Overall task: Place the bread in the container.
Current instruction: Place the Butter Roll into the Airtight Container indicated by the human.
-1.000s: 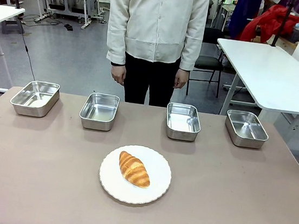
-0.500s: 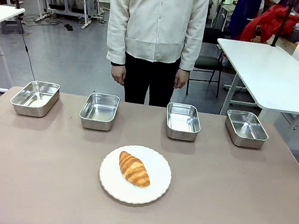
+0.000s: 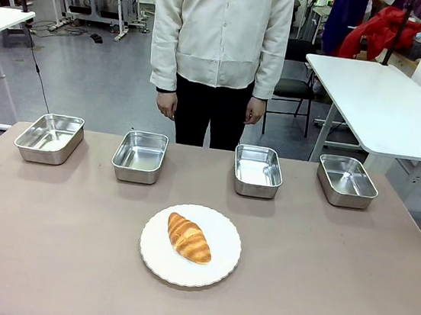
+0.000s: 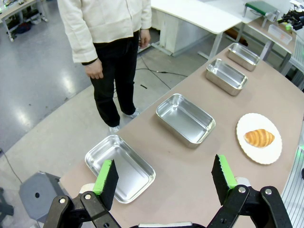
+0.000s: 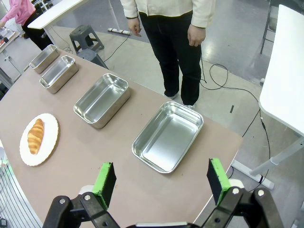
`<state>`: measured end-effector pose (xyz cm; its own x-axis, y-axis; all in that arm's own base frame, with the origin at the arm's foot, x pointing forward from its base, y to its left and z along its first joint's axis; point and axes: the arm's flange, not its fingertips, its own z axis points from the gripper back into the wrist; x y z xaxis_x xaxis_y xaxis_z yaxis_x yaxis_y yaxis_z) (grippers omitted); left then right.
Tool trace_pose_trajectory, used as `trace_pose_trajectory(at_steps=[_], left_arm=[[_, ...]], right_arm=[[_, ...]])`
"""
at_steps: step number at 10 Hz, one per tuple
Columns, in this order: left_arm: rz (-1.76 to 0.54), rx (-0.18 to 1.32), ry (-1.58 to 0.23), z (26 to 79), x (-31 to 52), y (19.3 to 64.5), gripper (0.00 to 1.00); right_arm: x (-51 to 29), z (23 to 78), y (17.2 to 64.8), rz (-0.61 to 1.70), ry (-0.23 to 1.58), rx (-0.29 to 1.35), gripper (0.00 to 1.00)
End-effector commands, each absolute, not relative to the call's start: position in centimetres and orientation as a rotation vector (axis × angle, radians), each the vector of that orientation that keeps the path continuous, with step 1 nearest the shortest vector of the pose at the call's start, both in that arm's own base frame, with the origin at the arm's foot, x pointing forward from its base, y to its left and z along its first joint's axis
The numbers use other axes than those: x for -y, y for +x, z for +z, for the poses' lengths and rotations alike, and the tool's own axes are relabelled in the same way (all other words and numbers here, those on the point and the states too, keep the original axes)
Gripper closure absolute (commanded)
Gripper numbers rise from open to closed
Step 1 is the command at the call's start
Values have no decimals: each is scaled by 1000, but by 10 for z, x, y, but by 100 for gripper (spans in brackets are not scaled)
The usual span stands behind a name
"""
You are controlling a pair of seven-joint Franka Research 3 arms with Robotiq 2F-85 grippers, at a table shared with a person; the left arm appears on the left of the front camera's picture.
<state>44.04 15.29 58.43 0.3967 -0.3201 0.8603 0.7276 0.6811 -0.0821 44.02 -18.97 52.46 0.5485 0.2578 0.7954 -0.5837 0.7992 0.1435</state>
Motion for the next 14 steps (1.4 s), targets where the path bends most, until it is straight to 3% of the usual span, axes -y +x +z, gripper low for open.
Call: trace_pose_trajectory(at_steps=[1, 14], left_arm=[[-705, 958, -505, 586, -153, 441, 0], [-705, 958, -505, 586, -153, 441, 0]], right_arm=[[190, 524, 442, 515, 431, 870, 0], [190, 524, 442, 515, 431, 870, 0]])
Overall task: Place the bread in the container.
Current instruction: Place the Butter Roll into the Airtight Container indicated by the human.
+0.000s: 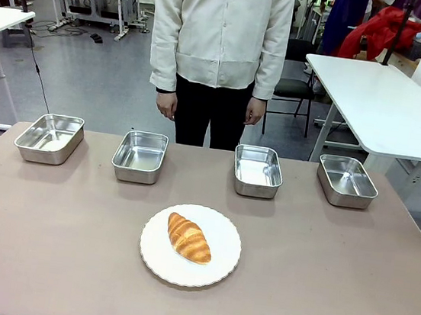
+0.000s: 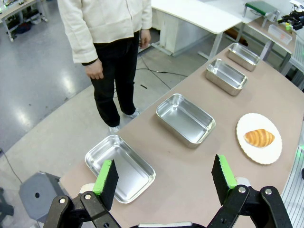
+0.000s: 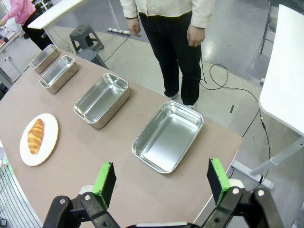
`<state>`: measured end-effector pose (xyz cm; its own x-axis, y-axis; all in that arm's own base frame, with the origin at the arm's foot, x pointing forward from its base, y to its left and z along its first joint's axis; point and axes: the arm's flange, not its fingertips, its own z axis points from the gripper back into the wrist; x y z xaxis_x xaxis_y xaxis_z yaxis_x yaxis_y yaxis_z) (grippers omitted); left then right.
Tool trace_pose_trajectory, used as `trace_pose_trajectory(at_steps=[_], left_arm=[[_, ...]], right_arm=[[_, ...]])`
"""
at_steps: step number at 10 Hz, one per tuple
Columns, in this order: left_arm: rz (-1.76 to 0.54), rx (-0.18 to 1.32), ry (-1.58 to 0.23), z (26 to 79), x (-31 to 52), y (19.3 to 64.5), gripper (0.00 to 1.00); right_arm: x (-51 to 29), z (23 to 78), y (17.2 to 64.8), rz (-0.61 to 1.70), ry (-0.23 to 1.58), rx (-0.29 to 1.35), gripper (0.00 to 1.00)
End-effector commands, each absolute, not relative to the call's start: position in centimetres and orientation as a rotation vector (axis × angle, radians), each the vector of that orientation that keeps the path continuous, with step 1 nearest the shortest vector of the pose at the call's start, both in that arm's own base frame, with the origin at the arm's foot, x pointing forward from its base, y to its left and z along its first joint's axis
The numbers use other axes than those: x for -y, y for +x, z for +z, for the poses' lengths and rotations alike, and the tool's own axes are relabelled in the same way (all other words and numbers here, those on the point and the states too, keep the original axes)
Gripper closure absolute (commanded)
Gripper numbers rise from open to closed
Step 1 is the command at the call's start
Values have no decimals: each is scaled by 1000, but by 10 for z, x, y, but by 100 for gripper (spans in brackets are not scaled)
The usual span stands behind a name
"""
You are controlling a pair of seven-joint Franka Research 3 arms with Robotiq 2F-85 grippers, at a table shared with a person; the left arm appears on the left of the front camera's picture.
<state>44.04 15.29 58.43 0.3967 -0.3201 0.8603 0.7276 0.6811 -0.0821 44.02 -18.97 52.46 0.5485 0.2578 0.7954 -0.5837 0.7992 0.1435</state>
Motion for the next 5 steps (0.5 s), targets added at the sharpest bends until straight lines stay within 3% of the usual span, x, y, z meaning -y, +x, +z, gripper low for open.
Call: trace_pose_trajectory(at_steps=[1, 5], left_arm=[[-705, 958, -505, 586, -153, 441, 0], [-705, 958, -505, 586, -153, 441, 0]], right_arm=[[190, 524, 442, 515, 431, 870, 0], [190, 524, 442, 515, 431, 870, 0]])
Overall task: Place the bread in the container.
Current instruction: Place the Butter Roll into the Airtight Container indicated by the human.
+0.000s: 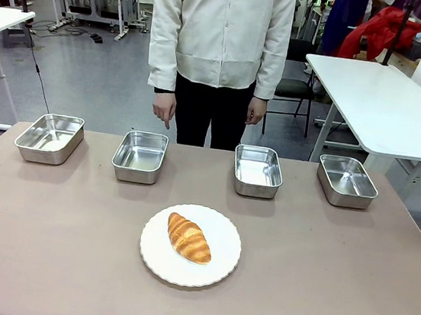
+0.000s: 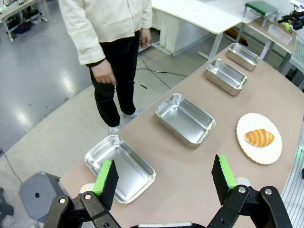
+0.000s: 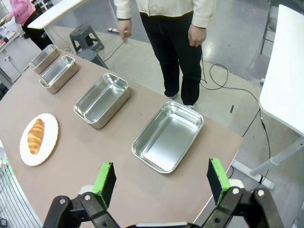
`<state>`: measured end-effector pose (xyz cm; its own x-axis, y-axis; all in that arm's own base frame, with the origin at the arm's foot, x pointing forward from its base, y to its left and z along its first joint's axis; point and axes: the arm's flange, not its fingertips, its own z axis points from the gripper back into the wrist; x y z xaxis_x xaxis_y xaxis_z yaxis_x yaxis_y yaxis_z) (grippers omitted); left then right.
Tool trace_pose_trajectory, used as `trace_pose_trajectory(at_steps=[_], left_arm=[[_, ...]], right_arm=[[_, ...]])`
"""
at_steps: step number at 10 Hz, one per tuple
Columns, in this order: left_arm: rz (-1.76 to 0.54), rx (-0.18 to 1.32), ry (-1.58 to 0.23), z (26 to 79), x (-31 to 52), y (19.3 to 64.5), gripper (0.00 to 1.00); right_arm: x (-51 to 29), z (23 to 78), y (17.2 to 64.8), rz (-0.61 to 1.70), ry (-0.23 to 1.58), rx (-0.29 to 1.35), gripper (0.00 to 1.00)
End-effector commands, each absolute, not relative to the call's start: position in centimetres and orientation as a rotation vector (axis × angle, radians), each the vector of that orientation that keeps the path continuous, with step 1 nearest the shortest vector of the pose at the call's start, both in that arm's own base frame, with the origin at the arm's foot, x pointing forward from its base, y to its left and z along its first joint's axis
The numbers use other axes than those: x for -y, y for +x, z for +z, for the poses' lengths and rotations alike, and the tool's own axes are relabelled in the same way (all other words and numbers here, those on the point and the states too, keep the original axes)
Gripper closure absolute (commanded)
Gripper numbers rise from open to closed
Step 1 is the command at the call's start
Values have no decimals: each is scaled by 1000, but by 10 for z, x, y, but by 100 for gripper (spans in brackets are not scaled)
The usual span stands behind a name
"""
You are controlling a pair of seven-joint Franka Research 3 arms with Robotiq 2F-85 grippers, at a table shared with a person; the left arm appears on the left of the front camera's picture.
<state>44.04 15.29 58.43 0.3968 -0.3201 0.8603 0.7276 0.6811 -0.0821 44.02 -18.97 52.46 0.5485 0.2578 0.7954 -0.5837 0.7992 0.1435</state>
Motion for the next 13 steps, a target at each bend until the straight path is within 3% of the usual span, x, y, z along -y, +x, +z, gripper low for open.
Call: trace_pose_trajectory(at_steps=[1, 13], left_arm=[[-705, 958, -505, 586, -153, 441, 0], [-705, 958, -505, 586, -153, 441, 0]], right_arm=[[190, 524, 442, 515, 431, 870, 0], [190, 524, 442, 515, 431, 870, 0]])
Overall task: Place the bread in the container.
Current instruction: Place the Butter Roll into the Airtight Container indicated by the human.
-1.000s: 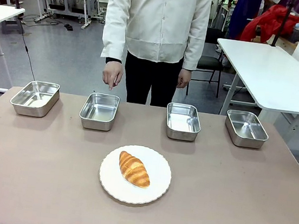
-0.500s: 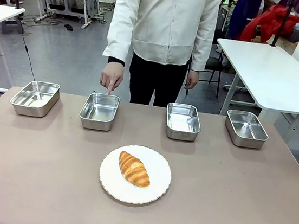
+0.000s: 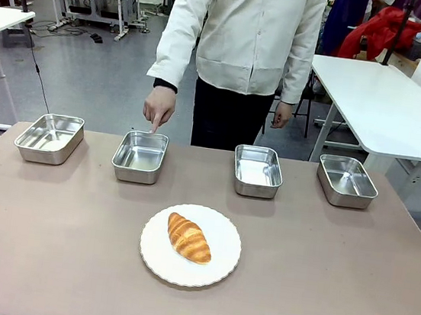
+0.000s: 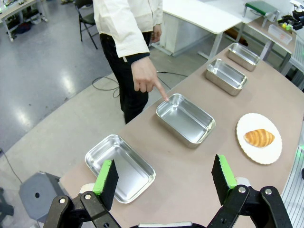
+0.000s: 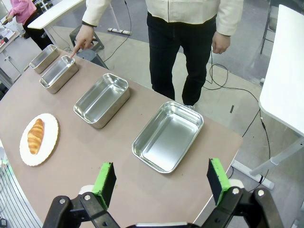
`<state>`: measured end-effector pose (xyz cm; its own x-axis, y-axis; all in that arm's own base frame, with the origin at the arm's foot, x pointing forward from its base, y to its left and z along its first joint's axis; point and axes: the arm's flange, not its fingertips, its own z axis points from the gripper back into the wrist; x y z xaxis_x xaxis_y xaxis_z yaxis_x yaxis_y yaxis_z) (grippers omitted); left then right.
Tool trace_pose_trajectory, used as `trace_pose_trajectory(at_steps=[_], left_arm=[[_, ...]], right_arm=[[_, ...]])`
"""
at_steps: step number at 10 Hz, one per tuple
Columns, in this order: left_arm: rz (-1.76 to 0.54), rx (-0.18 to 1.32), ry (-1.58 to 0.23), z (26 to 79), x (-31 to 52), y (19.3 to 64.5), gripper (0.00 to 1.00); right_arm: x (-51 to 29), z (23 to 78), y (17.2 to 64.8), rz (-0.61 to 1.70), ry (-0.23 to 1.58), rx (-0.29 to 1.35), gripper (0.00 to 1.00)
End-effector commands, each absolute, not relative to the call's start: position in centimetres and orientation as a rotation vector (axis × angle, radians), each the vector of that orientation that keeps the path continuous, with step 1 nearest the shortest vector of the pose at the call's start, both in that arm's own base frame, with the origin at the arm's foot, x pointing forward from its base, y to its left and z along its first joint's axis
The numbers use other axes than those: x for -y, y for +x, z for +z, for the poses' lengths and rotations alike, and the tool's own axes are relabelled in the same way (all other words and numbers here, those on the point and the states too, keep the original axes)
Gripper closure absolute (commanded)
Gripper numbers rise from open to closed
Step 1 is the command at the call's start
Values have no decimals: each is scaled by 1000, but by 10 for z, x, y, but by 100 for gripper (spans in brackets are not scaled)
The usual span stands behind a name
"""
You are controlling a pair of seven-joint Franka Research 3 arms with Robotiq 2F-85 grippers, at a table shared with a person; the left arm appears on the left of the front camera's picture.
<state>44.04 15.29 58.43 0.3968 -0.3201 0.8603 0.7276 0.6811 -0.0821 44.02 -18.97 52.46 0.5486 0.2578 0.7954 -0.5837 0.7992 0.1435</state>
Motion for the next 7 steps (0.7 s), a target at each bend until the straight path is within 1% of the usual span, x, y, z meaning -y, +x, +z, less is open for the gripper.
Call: trace_pose_trajectory(at_steps=[1, 7], left_arm=[[-705, 958, -505, 586, -153, 441, 0], [-705, 958, -505, 586, -153, 441, 0]], right_arm=[[190, 524, 442, 515, 431, 870, 0], [190, 524, 442, 515, 431, 870, 0]])
